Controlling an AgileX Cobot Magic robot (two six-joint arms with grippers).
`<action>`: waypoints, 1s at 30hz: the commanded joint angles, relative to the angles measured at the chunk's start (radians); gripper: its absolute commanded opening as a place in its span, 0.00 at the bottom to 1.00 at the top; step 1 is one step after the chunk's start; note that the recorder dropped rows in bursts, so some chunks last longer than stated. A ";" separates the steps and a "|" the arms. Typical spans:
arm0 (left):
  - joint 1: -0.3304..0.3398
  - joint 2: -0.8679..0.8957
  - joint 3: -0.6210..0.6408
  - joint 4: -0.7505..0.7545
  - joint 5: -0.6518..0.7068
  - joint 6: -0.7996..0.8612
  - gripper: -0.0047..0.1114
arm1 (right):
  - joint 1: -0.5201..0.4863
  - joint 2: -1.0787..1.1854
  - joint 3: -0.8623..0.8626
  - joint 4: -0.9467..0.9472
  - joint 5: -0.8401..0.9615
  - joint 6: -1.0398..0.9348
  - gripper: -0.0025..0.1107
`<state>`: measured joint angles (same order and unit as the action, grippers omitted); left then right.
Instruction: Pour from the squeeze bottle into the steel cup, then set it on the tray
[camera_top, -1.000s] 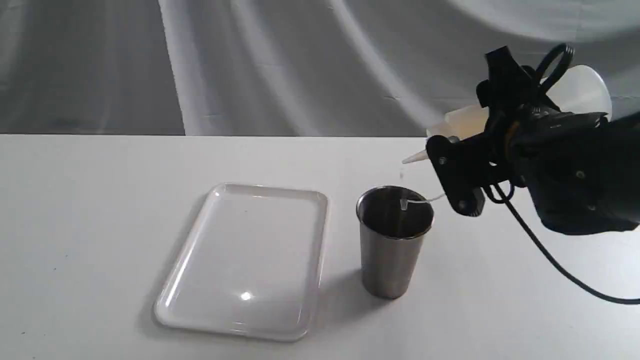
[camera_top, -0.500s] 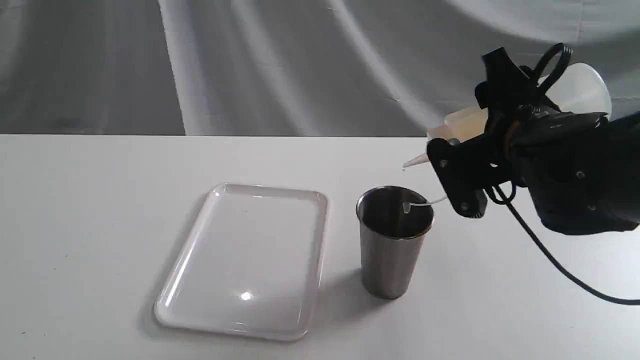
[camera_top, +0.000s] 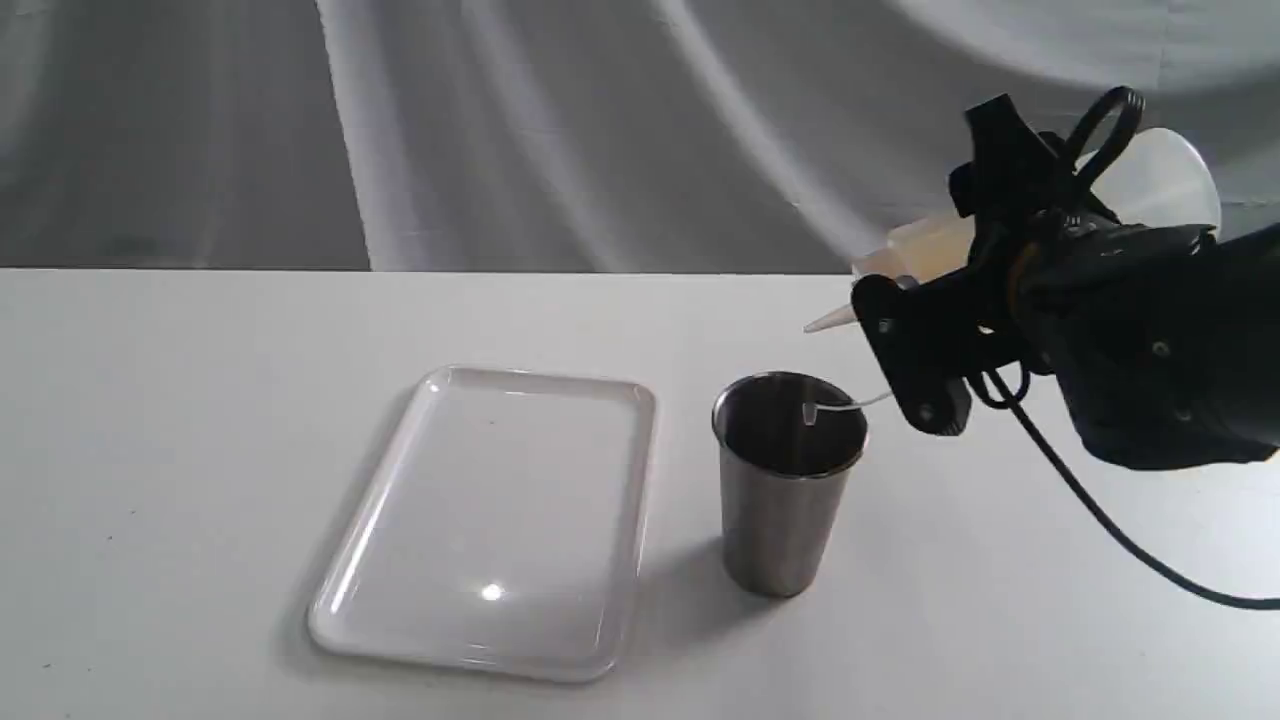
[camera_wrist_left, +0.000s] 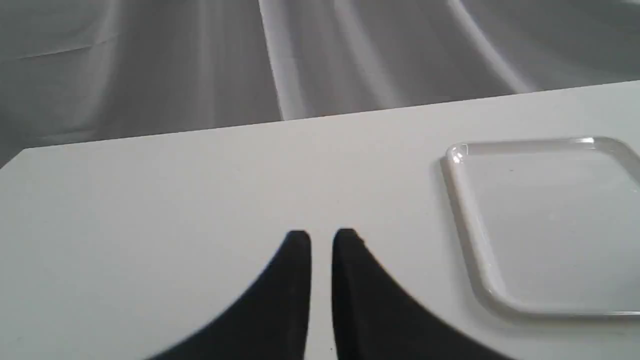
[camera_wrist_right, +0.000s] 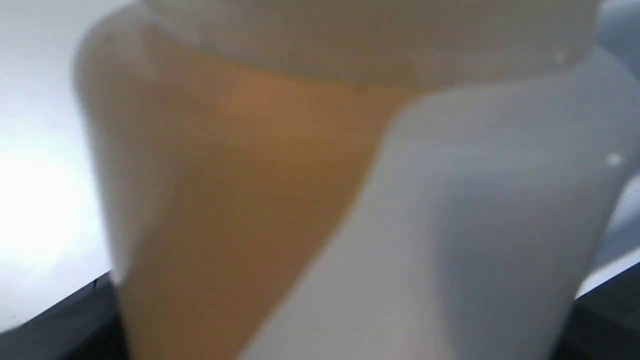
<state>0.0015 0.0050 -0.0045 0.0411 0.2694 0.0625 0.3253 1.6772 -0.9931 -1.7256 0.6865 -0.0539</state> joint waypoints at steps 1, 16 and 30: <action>-0.001 -0.005 0.004 0.002 -0.007 -0.002 0.11 | 0.004 -0.010 -0.009 -0.019 0.001 0.039 0.02; -0.001 -0.005 0.004 0.002 -0.007 -0.002 0.11 | 0.004 -0.010 -0.009 -0.008 0.001 0.248 0.02; -0.001 -0.005 0.004 0.002 -0.007 -0.002 0.11 | 0.002 -0.028 0.010 0.027 -0.033 0.857 0.02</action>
<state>0.0015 0.0050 -0.0045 0.0411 0.2694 0.0625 0.3253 1.6750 -0.9908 -1.6911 0.6583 0.7204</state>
